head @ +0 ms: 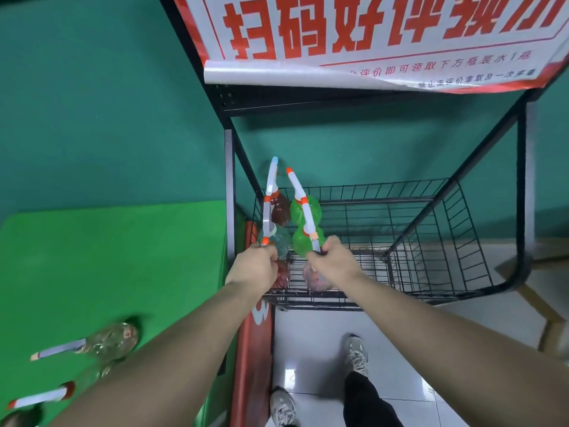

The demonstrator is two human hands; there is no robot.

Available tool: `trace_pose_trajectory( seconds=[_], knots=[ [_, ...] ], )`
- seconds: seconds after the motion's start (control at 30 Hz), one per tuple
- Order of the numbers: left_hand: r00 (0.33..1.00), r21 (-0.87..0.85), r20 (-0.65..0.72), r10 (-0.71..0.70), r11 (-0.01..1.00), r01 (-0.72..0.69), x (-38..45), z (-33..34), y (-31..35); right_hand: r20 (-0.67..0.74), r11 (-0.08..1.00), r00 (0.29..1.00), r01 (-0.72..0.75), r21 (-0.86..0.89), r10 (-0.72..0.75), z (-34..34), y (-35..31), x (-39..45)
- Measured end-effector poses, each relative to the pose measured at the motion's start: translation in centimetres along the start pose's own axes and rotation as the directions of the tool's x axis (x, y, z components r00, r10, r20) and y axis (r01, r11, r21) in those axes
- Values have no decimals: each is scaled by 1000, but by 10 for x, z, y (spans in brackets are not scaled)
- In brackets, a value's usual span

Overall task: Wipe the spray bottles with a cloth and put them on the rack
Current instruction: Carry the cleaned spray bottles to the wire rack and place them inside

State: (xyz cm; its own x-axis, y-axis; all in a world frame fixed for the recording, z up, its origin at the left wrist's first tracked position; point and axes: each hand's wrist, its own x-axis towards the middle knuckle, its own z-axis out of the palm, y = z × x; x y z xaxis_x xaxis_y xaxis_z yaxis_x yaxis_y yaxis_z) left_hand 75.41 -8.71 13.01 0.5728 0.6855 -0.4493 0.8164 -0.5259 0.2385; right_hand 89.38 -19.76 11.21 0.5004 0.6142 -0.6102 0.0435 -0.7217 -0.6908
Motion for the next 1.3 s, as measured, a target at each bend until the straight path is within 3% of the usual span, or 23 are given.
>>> trace_pose_trajectory(
  seconds=[0.13,0.3,0.6,0.8,0.93,1.03,1.2,1.3],
  knots=[
    [1000,0,20,-5,1000,5,-6,-6,4,-21,989,1000,-3,-146,0,-6,3,-3],
    [1000,-23,8,-3,1000,3,-24,-16,6,-35,980,999,1,-198,-8,-21,1,-26],
    [969,-55,-225,106,991,-121,-113,-27,-40,-183,980,976,87,-178,-120,13,-8,-109],
    [977,-48,-207,47,997,-58,-205,1,-149,9,960,979,203,-191,-205,133,-12,-183],
    [983,-61,-153,-100,994,92,-263,23,-230,262,912,950,254,-322,-172,222,-18,-211],
    [972,-89,-136,-189,980,178,-300,39,-273,391,814,898,376,-444,-201,279,-15,-217],
    [998,-62,-28,-57,997,55,-349,68,-312,536,738,830,457,-496,-154,345,2,-222],
    [996,63,-42,-76,995,79,-362,83,-325,567,697,805,508,-505,-175,370,11,-222]
  ],
)
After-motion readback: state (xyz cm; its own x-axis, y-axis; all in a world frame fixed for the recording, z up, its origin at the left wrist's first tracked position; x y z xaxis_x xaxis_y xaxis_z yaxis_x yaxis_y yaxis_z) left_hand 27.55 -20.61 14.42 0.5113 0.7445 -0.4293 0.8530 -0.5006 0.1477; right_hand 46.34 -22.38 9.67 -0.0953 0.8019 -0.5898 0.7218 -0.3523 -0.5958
